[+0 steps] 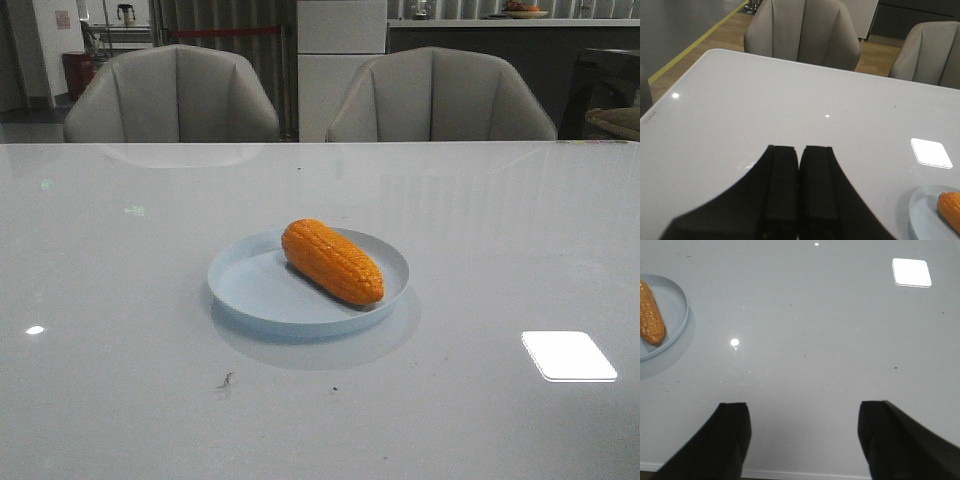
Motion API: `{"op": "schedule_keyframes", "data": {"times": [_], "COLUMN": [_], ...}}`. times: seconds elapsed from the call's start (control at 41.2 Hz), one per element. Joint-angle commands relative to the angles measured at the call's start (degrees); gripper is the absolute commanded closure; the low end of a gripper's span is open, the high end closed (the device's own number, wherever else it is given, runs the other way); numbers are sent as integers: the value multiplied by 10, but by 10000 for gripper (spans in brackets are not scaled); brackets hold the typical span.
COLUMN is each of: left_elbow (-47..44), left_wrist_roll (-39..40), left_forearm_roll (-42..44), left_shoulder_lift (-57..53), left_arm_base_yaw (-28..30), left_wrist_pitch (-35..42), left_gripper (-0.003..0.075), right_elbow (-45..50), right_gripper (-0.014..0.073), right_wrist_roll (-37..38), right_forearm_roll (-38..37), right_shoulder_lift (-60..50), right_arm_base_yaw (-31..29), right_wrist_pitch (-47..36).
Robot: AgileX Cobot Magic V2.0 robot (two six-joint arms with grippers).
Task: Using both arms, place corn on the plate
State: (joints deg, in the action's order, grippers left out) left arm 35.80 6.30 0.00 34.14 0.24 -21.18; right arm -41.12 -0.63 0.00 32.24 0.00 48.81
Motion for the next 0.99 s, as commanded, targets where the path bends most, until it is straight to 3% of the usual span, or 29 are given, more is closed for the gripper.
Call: {"op": "schedule_keyframes", "data": {"times": [0.0, 0.218, 0.631, 0.97], "left_elbow": [-4, -70, -239, -341], "left_wrist_roll": [-76, -108, -108, -108], "left_forearm_roll": [-40, -29, -32, -34], "left_shoulder_lift": [-25, -125, -355, -355], "left_arm_base_yaw": [-9, -43, -33, -31], "left_wrist_pitch": [83, 179, 235, 244], "left_gripper": [632, 632, 631, 632], "right_elbow": [-16, -16, -16, -16], "right_gripper": [33, 33, 33, 33], "right_wrist_roll": [0, 0, 0, 0], "right_forearm_roll": [0, 0, 0, 0], "right_shoulder_lift": [1, 1, 1, 2], "right_arm_base_yaw": [-4, -4, -4, -4], "right_wrist_pitch": [-40, -40, -39, -33]}}
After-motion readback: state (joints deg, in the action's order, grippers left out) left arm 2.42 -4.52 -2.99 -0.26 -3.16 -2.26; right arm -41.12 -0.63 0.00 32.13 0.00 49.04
